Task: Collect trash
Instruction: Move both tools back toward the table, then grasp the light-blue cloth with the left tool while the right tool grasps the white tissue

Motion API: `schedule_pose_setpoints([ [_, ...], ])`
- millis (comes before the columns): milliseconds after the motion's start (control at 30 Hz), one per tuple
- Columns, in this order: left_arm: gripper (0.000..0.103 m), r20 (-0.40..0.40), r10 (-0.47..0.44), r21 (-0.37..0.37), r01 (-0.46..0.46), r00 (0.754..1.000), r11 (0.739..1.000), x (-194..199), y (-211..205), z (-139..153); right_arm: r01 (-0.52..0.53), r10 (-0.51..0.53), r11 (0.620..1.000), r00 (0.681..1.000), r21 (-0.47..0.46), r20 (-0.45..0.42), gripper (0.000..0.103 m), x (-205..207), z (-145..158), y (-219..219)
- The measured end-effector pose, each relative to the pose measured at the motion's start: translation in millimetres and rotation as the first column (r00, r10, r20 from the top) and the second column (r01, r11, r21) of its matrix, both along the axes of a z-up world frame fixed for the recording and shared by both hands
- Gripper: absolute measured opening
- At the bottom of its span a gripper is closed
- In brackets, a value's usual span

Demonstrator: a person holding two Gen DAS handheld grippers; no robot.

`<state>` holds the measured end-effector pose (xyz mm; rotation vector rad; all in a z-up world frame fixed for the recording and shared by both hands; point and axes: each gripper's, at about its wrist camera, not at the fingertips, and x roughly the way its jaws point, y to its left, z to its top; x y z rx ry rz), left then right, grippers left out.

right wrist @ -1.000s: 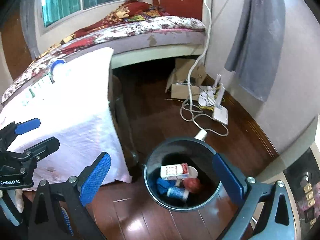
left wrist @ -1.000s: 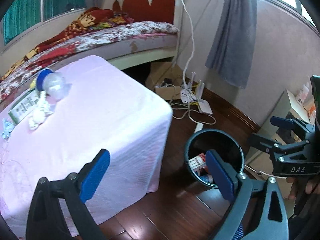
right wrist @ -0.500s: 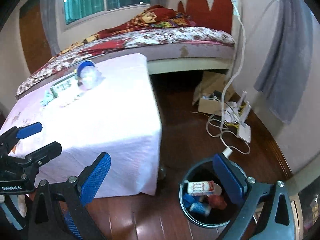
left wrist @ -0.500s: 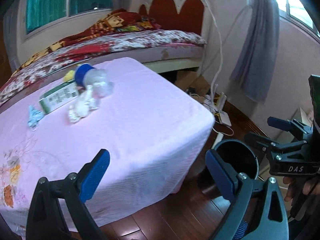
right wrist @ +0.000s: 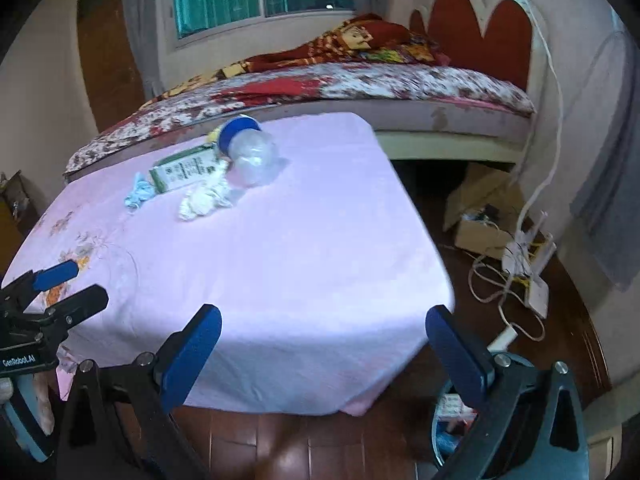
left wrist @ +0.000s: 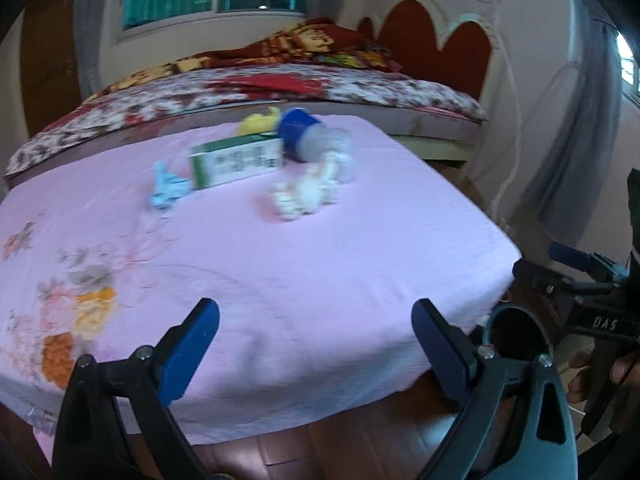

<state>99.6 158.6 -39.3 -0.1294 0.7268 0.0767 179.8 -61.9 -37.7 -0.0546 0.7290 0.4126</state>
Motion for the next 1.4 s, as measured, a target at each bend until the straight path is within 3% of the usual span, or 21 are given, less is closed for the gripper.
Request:
schedule_pose_setpoints([
  [267, 0.095, 0.009, 0.108, 0.009, -0.108, 0.994, 0.994, -4.0, 62.7, -6.1, -0.053, 0.054, 0.998, 0.998, 0.018, -0.021, 0.103, 17.3, 0.4, 61.2],
  [333, 0.09, 0.011, 0.127, 0.007, -0.127, 0.992, 0.992, 0.1, 78.9, -6.2, -0.058, 0.059, 0.998, 0.998, 0.025, -0.013, 0.103, 22.9, 2.1, 71.0],
  [567, 0.09, -0.002, 0.188, 0.005, -0.188, 0.982, 0.982, 26.5, 118.4, -11.5, -0.108, 0.109, 0.994, 0.994, 0.022, -0.029, 0.102, 57.4, -1.3, 121.7],
  [700, 0.087, -0.012, 0.189, 0.0, -0.189, 0.982, 0.982, 41.1, 134.4, -18.0, -0.132, 0.132, 0.991, 0.989, 0.005, -0.066, 0.089, 83.3, -10.2, 156.2],
  [933, 0.075, -0.035, 0.185, -0.025, -0.186, 0.982, 0.982, 71.8, 157.3, -31.3, -0.149, 0.143, 0.988, 0.982, -0.041, -0.127, 0.079, 124.8, -33.2, 201.4],
  [1100, 0.07, -0.061, 0.182, -0.025, -0.184, 0.981, 0.983, 104.6, 172.9, -39.1, -0.155, 0.146, 0.987, 0.977, -0.048, -0.156, 0.065, 150.4, -45.6, 217.4],
  [1233, 0.067, -0.073, 0.176, -0.025, -0.178, 0.982, 0.984, 131.7, 183.0, -41.8, -0.162, 0.154, 0.986, 0.977, -0.044, -0.149, 0.064, 167.8, -44.5, 228.3],
  [1300, 0.063, -0.093, 0.17, -0.013, -0.172, 0.981, 0.985, 144.8, 185.7, -45.1, -0.179, 0.17, 0.983, 0.973, -0.043, -0.156, 0.053, 174.1, -45.3, 233.9],
  [1400, 0.06, -0.13, 0.156, -0.006, -0.158, 0.979, 0.987, 160.3, 188.7, -52.4, -0.197, 0.187, 0.979, 0.969, -0.05, -0.164, 0.048, 180.6, -47.8, 241.6],
])
